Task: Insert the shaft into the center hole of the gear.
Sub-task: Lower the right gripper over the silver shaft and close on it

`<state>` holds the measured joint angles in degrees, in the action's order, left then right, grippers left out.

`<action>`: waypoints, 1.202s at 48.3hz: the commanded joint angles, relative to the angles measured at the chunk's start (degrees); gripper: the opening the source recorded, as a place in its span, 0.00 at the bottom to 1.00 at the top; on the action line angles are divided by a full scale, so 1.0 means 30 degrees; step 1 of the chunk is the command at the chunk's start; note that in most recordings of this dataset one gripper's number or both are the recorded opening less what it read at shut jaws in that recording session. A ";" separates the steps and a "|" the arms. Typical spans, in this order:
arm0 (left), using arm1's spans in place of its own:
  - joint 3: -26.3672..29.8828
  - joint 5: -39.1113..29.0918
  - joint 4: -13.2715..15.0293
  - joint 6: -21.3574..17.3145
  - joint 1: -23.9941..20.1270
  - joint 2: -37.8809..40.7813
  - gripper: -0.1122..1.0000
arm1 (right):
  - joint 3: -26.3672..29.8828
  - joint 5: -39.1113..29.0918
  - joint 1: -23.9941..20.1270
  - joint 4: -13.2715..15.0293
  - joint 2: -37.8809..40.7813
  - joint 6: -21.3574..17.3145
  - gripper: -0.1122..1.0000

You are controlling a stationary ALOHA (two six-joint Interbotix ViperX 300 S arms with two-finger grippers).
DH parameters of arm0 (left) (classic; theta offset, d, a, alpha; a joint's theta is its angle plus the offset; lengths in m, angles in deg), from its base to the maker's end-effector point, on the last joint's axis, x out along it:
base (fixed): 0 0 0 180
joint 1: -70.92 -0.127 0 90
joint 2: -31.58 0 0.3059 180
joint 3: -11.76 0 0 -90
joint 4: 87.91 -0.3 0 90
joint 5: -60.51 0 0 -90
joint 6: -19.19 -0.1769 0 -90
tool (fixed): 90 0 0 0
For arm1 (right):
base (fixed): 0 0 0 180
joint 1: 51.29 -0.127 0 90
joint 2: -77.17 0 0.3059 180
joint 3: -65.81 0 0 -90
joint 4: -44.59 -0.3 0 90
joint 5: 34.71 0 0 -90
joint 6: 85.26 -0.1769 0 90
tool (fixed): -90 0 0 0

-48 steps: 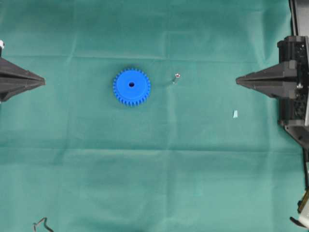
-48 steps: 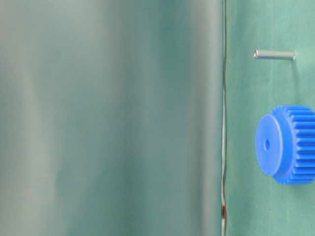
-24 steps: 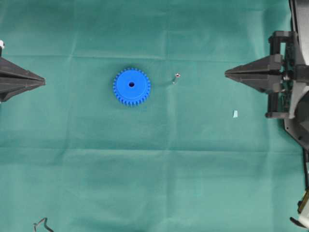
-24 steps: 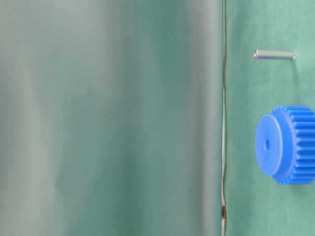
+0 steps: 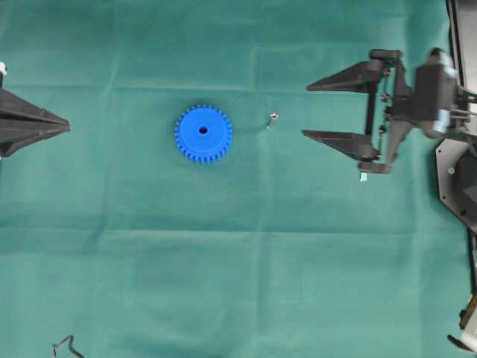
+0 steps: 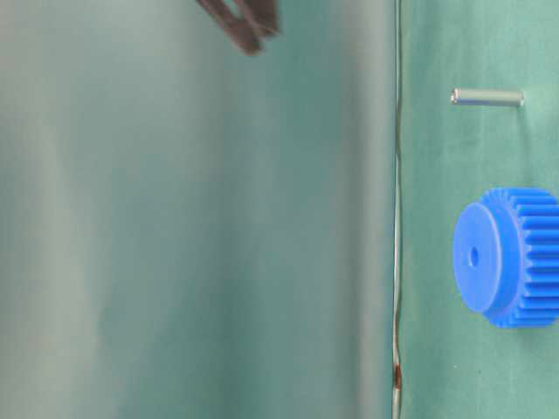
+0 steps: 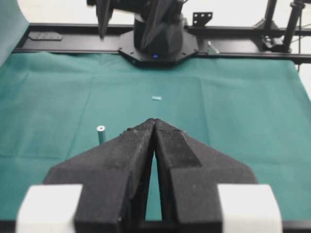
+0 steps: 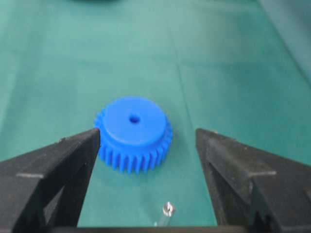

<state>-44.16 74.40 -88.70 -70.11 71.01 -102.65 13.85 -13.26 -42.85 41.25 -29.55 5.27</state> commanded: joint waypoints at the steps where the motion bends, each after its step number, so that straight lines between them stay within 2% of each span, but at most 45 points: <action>1: 0.0469 0.0088 -0.0059 -0.0029 0.0029 0.0088 0.10 | 0.0498 0.0703 0.0352 -0.0293 0.1201 -0.0059 0.85; 18: 0.0469 0.0000 -0.0059 -0.0029 0.0029 0.0176 0.10 | 0.1172 0.1904 0.0732 -0.1318 0.5859 -0.0029 0.85; 49: 0.0469 -0.0146 -0.0059 -0.0029 0.0029 0.0205 0.10 | 0.1289 0.3516 0.0732 -0.2256 0.9023 -0.0059 0.84; 54: 0.0469 -0.0117 -0.0059 -0.0029 0.0000 0.0234 0.10 | 0.1348 0.3428 0.0732 -0.2285 0.9170 -0.0059 0.78; 58: 0.0469 -0.0117 -0.0059 -0.0029 0.0029 0.0205 0.10 | 0.1465 0.3398 0.0674 -0.2256 0.9229 -0.0029 0.63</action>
<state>-44.16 73.70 -88.70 -70.20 71.10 -102.30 17.19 -3.42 -40.74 34.57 -1.51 5.18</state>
